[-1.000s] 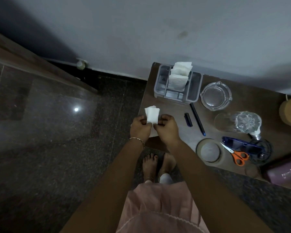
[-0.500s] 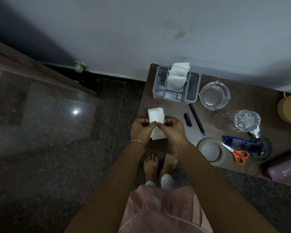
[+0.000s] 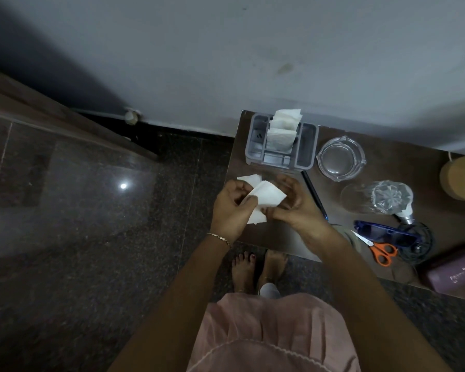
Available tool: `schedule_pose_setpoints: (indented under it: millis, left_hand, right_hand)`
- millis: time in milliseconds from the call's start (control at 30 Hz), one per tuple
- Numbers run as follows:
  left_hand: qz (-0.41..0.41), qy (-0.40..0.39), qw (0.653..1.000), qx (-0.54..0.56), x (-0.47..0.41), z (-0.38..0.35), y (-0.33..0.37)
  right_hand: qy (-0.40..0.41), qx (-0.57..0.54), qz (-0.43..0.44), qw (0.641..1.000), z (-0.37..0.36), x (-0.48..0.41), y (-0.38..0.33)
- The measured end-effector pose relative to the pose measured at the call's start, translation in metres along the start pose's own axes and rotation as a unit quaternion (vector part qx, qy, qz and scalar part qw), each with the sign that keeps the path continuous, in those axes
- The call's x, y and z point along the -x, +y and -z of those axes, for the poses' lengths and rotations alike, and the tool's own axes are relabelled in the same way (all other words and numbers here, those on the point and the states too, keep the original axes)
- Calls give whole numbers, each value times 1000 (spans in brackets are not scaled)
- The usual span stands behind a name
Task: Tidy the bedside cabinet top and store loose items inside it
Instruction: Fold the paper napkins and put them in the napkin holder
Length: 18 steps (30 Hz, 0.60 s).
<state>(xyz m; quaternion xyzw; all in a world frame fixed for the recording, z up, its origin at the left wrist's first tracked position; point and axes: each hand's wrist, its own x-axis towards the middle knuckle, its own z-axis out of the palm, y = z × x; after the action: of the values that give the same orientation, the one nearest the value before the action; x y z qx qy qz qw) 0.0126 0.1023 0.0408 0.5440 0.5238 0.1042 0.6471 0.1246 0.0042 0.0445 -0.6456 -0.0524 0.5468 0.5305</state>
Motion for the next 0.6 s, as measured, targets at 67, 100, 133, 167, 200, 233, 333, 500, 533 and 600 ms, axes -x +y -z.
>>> schedule_pose_setpoints:
  millis: [67, 100, 133, 167, 200, 233, 333, 500, 533, 600]
  left_hand:
    - [-26, -22, 999, -10, 2, -4, 8]
    - [-35, -30, 999, -13, 1, -7, 13]
    - [-43, -39, 998, -19, 0, -10, 18]
    - [-50, -48, 997, -16, -1, -13, 23]
    - [-59, -54, 997, -11, -4, -17, 28]
    - [-67, -56, 996, -8, -7, -20, 32]
    - [-78, -38, 996, -22, -18, -24, 40]
    - [-46, 24, 996, -77, -26, -19, 22]
    - [-28, 33, 995, -90, -25, -16, 15]
    - [13, 36, 995, -95, -23, -12, 1]
  right_hand:
    - [-35, 71, 48, 996, 11, 7, -20]
    - [-38, 107, 71, 991, 15, 8, -30]
    - [-32, 144, 97, 984, 20, 8, -38]
    - [-20, 185, 124, 975, 24, 6, -46]
    - [-3, 231, 153, 961, 29, 2, -54]
    - [20, 276, 177, 944, 34, -3, -61]
    - [109, 340, 237, 904, 49, -20, -82]
    - [163, 365, 324, 858, 53, -43, -105]
    - [162, 382, 334, 846, 51, -46, -107]
    - [155, 415, 349, 826, 48, -54, -106]
